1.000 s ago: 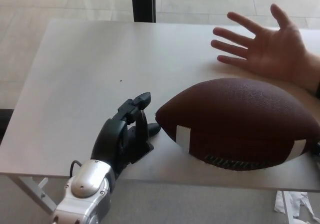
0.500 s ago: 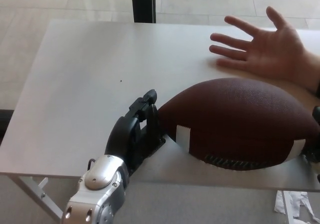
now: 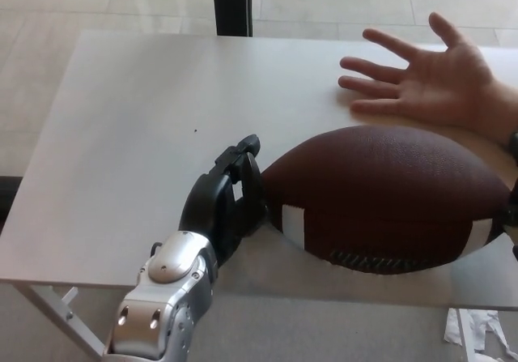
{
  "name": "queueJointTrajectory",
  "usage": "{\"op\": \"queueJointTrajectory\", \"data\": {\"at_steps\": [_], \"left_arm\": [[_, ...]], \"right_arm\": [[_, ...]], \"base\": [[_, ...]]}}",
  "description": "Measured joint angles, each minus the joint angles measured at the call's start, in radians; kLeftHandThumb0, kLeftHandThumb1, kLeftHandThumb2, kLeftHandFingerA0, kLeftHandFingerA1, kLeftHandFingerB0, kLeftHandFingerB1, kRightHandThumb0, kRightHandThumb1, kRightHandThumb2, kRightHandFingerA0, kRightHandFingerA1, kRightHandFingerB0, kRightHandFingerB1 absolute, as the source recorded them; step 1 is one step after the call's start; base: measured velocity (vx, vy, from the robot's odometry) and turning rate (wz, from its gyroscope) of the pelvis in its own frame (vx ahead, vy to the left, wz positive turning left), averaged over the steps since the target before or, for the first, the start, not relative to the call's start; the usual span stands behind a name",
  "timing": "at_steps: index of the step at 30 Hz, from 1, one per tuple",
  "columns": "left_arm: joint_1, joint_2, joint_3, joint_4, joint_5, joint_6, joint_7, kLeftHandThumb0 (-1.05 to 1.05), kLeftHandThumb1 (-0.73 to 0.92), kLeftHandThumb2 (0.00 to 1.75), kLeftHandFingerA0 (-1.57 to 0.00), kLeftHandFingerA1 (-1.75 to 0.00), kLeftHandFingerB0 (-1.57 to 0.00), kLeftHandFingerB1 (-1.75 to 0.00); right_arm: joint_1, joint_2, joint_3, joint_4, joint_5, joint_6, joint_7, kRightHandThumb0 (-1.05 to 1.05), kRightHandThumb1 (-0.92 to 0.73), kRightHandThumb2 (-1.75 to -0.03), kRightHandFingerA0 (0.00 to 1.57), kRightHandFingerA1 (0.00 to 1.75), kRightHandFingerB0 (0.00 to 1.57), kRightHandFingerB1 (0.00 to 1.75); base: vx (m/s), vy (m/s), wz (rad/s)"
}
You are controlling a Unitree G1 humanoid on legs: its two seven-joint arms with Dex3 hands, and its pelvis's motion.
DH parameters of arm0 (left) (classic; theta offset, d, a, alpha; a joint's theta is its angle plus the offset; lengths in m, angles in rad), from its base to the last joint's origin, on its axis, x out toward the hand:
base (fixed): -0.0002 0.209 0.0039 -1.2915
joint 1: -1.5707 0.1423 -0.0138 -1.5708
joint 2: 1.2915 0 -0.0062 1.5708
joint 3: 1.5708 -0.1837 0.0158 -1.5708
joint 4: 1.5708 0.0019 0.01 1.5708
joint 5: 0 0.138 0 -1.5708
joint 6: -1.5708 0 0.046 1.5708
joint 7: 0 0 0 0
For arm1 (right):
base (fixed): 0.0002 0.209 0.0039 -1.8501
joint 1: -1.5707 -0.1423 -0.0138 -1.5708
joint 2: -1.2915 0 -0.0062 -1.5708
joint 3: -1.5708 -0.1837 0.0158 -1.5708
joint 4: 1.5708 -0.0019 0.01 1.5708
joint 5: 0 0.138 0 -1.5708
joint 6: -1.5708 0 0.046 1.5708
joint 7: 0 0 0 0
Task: The robot uses both its hands to grab the left and right ends of a football kept in the middle of the desk infront of it, lifts it up and places it in the palm of a person
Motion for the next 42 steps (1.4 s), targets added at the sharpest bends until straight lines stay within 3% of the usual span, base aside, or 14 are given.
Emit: {"op": "queueJointTrajectory", "data": {"at_steps": [8, 9, 14, 15, 16, 18, 21, 25, 27, 29, 31, 36, 37, 42], "left_arm": [[-0.034, -0.01, -0.012, 0.034, 0.004, 0.009, 0.032, -1.03, 0.85, 1.28, -0.5, -0.76, -0.12, -0.12], [-0.037, -0.011, -0.019, 0.037, 0.005, 0.009, 0.034, -1.05, 0.92, 0.9, -0.54, -0.8, -0.03, -0.23], [-0.042, -0.013, -0.039, 0.047, 0.006, 0.008, 0.053, -0.9, 0.77, 1.3, -0.63, -1.06, 0.0, -0.16], [-0.042, -0.013, -0.04, 0.048, 0.006, 0.008, 0.056, -1.05, 0.92, 0.88, -0.71, -1.24, -0.07, -0.26], [-0.042, -0.013, -0.042, 0.05, 0.006, 0.006, 0.06, -1.04, 0.86, 1.24, -0.79, -1.25, -0.05, -0.34], [-0.039, -0.014, -0.047, 0.051, 0.006, 0.004, 0.068, -1.0, 0.89, 1.23, -0.81, -1.26, -0.09, -0.37], [-0.04, -0.015, -0.056, 0.051, 0.006, 0.001, 0.083, -0.96, 0.88, 1.27, -0.86, -1.25, -0.04, -0.37], [-0.048, -0.015, -0.073, 0.057, 0.01, -0.008, 0.115, -0.99, 0.92, 0.85, -0.86, -1.37, -0.2, -0.36], [-0.053, -0.017, -0.078, 0.064, 0.012, -0.012, 0.132, -0.91, 0.92, 0.82, -0.95, -1.39, -0.19, -0.35], [-0.062, -0.019, -0.08, 0.073, 0.012, -0.012, 0.146, -0.37, 0.51, 1.12, -1.27, -1.29, 0.0, -0.5], [-0.07, -0.022, -0.082, 0.083, 0.014, -0.013, 0.159, -0.78, 0.92, 0.71, -0.93, -1.75, -0.09, -0.34], [-0.085, -0.028, -0.095, 0.108, 0.019, -0.018, 0.186, -0.31, 0.71, 1.18, -1.25, -1.28, 0.0, -0.51], [-0.088, -0.029, -0.097, 0.113, 0.02, -0.018, 0.191, -0.53, 0.86, 0.66, -1.02, -1.75, -0.14, -0.4], [-0.097, -0.031, -0.11, 0.137, 0.027, -0.033, 0.2, -0.45, 0.85, 0.71, -0.93, -1.75, -0.23, -0.54]], "right_arm": [[0.024, -0.013, 0.038, -0.002, 0.001, 0.015, 0.026, -1.05, -0.92, -0.92, 0.23, 0.5, 0.0, 0.14], [0.031, -0.007, 0.041, -0.002, 0.002, 0.015, 0.028, -1.05, -0.92, -0.92, 0.19, 0.48, 0.0, 0.13], [0.059, 0.01, 0.048, 0.018, 0.011, 0.006, 0.039, -1.04, -0.92, -0.96, 0.3, 0.52, 0.0, 0.18], [0.059, 0.011, 0.047, 0.018, 0.013, 0.006, 0.04, -1.05, -0.92, -0.9, 0.37, 0.54, 0.0, 0.23], [0.058, 0.013, 0.046, 0.018, 0.016, 0.006, 0.042, -1.05, -0.9, -1.32, 0.32, 0.6, 0.04, 0.08], [0.055, 0.013, 0.039, 0.022, 0.027, 0.005, 0.054, -1.05, -0.92, -0.9, 0.36, 0.53, 0.06, 0.26], [0.052, 0.016, 0.024, 0.03, 0.05, 0.005, 0.076, -1.05, -0.84, -1.32, 0.38, 0.6, 0.07, 0.16], [0.049, 0.027, 0.001, 0.041, 0.081, 0.006, 0.101, -1.05, -0.92, -0.87, 0.31, 0.51, 0.0, 0.27], [0.047, 0.033, -0.007, 0.044, 0.093, 0.007, 0.108, -1.05, -0.79, -1.28, 0.28, 0.58, 0.0, 0.09], [0.046, 0.038, -0.013, 0.046, 0.101, 0.008, 0.113, -1.05, -0.92, -0.8, 0.47, 0.58, 0.0, 0.08], [0.046, 0.044, -0.019, 0.047, 0.109, 0.01, 0.115, -1.05, -0.92, -0.79, 0.53, 0.61, 0.0, 0.0], [0.046, 0.056, -0.027, 0.046, 0.125, 0.017, 0.115, -1.05, -0.92, -0.77, 0.75, 0.71, 0.0, 0.01], [0.046, 0.058, -0.028, 0.045, 0.126, 0.017, 0.115, -1.05, -0.7, -1.14, 0.77, 0.73, 0.0, 0.03], [0.046, 0.061, -0.029, 0.045, 0.126, 0.017, 0.114, -0.71, -0.72, -0.61, 0.9, 0.78, 0.11, 0.34]], "base": [[0.0, 0.0, 0.0], [0.0, 0.0, 0.0], [0.0, 0.0, 0.0], [0.0, 0.0, 0.0], [0.0, 0.0, 0.0], [0.0, 0.0, 0.0], [0.0, 0.0, 0.0], [0.0, 0.0, 0.0], [0.0, 0.0, 0.0], [0.0, 0.0, 0.0], [0.0, 0.0, 0.0], [0.0, 0.0, 0.0], [0.0, 0.0, 0.0], [0.0, 0.0, 0.0]]}}
